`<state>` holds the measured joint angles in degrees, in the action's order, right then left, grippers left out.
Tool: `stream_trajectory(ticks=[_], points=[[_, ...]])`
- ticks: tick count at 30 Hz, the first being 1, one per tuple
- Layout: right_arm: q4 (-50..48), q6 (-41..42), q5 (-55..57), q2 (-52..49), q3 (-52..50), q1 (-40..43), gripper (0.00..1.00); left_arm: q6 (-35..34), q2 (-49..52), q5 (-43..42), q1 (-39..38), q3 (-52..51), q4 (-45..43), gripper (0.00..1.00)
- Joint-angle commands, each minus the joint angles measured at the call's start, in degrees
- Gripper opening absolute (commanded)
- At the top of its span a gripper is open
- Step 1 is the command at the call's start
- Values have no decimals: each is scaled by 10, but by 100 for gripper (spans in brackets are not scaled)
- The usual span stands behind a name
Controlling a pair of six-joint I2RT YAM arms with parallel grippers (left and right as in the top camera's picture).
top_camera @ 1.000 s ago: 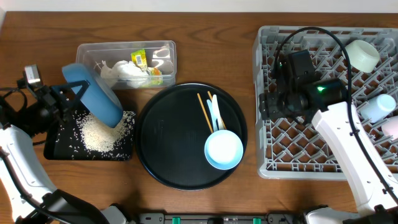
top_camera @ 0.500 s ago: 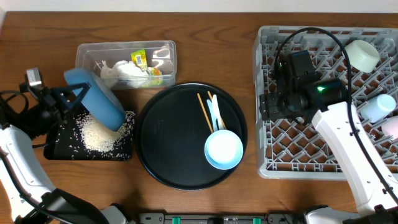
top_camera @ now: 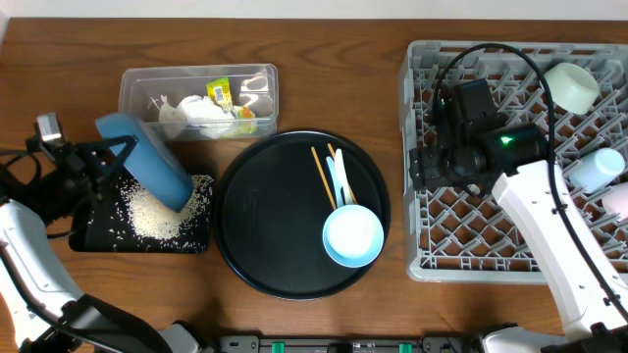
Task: Sort waste into correct bins and load items into the dishwasher rack
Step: 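Hold the blue bowl inverted over the black tray with the left gripper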
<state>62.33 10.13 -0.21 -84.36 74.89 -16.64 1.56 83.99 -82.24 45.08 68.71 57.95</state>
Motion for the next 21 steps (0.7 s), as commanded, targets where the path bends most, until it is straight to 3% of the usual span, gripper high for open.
stream_trajectory(ticks=[1, 3, 5, 6, 7, 9, 11, 12, 14, 16, 18, 20, 21], points=[[0, 8, 5, 3, 1, -4, 78, 53, 2, -80, 4, -2, 16, 6], [2, 8, 5, 3, 1, -4, 78, 60, -1, -52, 3, 1, 13, 6], [1, 8, 5, 3, 1, -4, 78, -15, 1, 44, 5, 1, 6, 6], [1, 8, 5, 3, 1, -4, 78, -29, 3, 27, 6, 0, 14, 6], [1, 8, 5, 3, 1, -4, 77, 22, 2, -48, 6, -1, 17, 6], [2, 8, 5, 3, 1, -4, 77, 66, 0, -67, 5, 2, 24, 6], [1, 8, 5, 3, 1, -4, 78, -8, 2, 40, 8, 2, 7, 6], [0, 8, 5, 3, 1, -4, 78, -36, 4, 50, 8, 1, 9, 6], [1, 8, 13, 3, 1, -4, 78, 74, 3, -80, 8, -1, 32, 6], [3, 8, 17, 3, 1, -4, 78, 63, 2, -37, 8, 2, 30, 6], [3, 8, 17, 3, 1, -4, 78, 3, 5, 20, 10, 1, 24, 6], [3, 8, 17, 3, 1, -4, 78, 97, 4, -79, 10, 1, 47, 6], [3, 8, 17, 3, 1, -4, 78, 98, 2, -72, 9, 3, 48, 6]])
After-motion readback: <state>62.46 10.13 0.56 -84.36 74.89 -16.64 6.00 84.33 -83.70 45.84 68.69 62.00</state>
